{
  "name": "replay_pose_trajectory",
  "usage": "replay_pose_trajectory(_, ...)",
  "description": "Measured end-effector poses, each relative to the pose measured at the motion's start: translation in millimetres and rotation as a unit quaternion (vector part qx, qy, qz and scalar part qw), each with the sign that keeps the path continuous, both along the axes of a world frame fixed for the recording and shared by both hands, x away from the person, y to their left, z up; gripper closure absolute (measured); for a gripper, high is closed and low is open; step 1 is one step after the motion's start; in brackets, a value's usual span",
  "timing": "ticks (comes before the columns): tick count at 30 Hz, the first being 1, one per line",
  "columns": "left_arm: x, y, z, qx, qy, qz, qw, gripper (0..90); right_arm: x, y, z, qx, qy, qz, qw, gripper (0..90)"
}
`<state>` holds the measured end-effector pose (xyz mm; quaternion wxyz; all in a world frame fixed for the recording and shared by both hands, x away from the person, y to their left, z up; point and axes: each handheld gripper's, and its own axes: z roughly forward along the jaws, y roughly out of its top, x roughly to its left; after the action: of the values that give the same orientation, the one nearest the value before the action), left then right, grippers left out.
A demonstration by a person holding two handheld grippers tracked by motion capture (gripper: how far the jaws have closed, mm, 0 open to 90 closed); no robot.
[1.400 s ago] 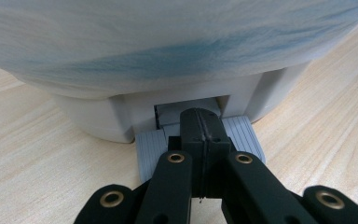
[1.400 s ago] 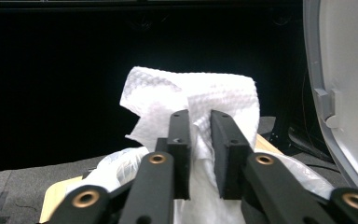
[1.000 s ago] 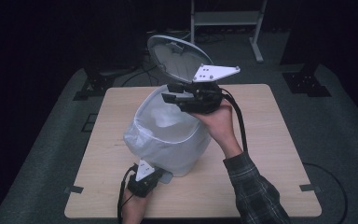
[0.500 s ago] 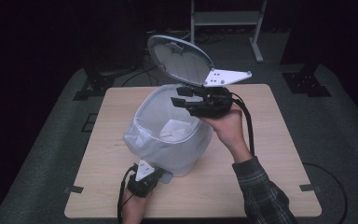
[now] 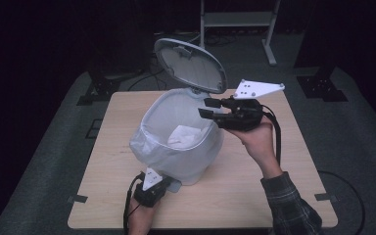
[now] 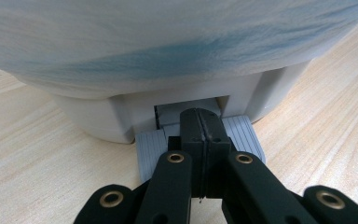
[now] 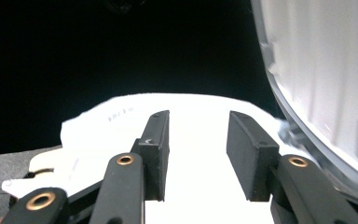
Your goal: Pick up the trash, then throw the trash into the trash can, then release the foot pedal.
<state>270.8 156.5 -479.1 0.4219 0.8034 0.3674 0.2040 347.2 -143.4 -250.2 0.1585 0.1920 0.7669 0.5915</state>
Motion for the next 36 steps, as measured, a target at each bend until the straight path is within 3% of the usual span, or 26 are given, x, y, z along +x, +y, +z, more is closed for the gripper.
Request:
replay_pose_trajectory(15, -2.1, 2.8, 0.9, -0.014, -0.014, 0.003, 0.9998, 88.1, -14.7, -52.7, -33.5, 0.004, 0.020, -0.041, 0.9989, 58.1)
replay_pose_trajectory(22, -5.5, 11.4, 4.9, -0.022, -0.006, 0.002, 0.9997, 72.2, -19.1, -76.9, -51.3, 0.004, 0.034, -0.061, 0.9975, 56.5)
replay_pose_trajectory(26, -9.4, 16.6, 11.2, -0.035, -0.013, -0.003, 0.9993, 65.3, -21.7, -86.0, -62.4, -0.002, 0.043, -0.070, 0.9966, 55.1)
replay_pose_trajectory(29, -11.2, 20.2, 12.4, -0.035, -0.006, -0.006, 0.9994, 58.7, -24.0, -90.9, -70.6, -0.006, 0.048, -0.078, 0.9958, 52.9)
replay_pose_trajectory(36, -15.3, 30.6, 17.5, -0.025, -0.013, -0.001, 0.9996, 42.2, -27.2, -102.7, -91.6, -0.019, 0.058, -0.102, 0.9929, 42.3)
